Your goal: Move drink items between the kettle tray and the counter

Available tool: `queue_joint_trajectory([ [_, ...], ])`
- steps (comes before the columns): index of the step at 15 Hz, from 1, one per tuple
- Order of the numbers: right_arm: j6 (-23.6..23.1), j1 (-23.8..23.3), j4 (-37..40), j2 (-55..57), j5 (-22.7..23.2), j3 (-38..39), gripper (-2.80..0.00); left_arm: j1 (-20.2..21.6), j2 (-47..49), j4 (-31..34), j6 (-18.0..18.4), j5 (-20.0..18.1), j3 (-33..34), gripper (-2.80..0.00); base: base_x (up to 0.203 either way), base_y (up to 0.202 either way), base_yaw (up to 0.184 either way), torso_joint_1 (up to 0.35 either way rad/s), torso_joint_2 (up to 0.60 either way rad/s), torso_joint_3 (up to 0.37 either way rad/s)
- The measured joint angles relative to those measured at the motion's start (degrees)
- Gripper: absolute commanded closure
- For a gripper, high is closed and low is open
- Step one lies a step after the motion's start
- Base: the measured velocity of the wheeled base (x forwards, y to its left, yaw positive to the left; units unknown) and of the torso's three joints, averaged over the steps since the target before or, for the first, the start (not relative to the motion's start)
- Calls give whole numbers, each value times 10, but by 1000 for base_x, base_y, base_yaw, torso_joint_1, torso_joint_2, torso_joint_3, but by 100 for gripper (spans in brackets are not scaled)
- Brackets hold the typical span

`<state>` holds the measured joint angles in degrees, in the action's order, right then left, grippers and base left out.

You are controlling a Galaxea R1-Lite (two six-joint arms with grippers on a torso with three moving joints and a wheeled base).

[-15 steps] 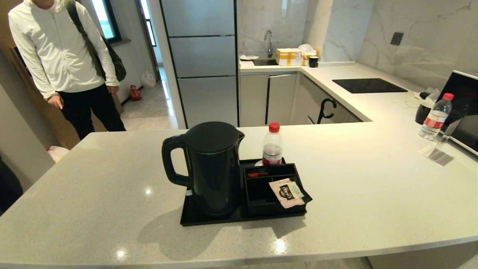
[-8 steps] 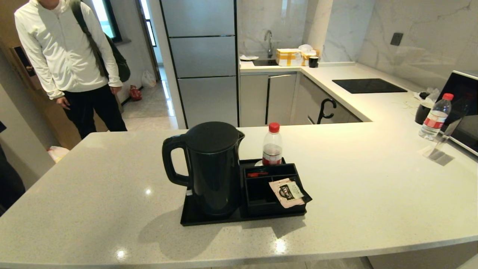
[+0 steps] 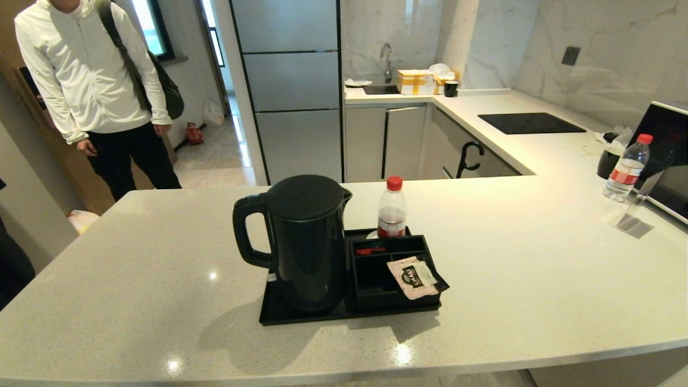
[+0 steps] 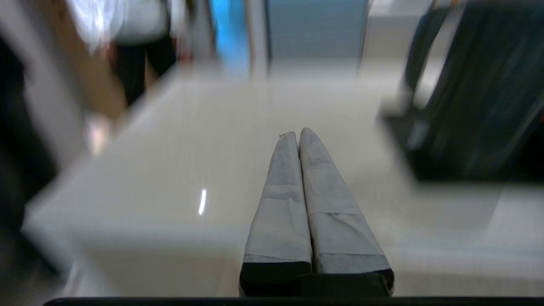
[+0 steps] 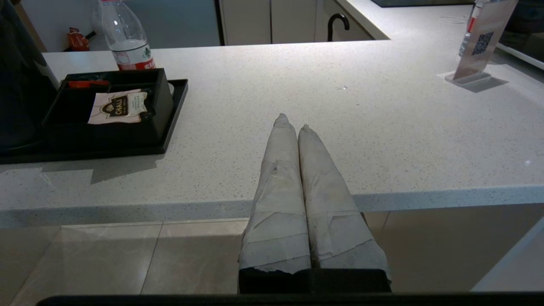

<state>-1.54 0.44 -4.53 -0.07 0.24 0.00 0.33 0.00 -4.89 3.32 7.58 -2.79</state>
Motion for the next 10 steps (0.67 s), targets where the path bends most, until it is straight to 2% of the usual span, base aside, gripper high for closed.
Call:
queue_joint_trajectory([
  [1,0,0,0,0,0,0,0,0,0,-73,2,-24,14,0,0,0,0,0,0,0],
  [2,0,0,0,0,0,0,0,0,0,-104,-1,-54,21,0,0,0,0,0,0,0],
  [3,0,-1,0,0,0,0,0,0,-1,-97,-6,-72,25,0,0,0,0,0,0,0],
  [5,0,0,0,0,0,0,0,0,-1,-39,-13,-85,27,0,0,0,0,0,0,0],
  [10,0,0,0,0,0,0,0,0,-1,-31,-23,-84,28,0,0,0,0,0,0,0],
])
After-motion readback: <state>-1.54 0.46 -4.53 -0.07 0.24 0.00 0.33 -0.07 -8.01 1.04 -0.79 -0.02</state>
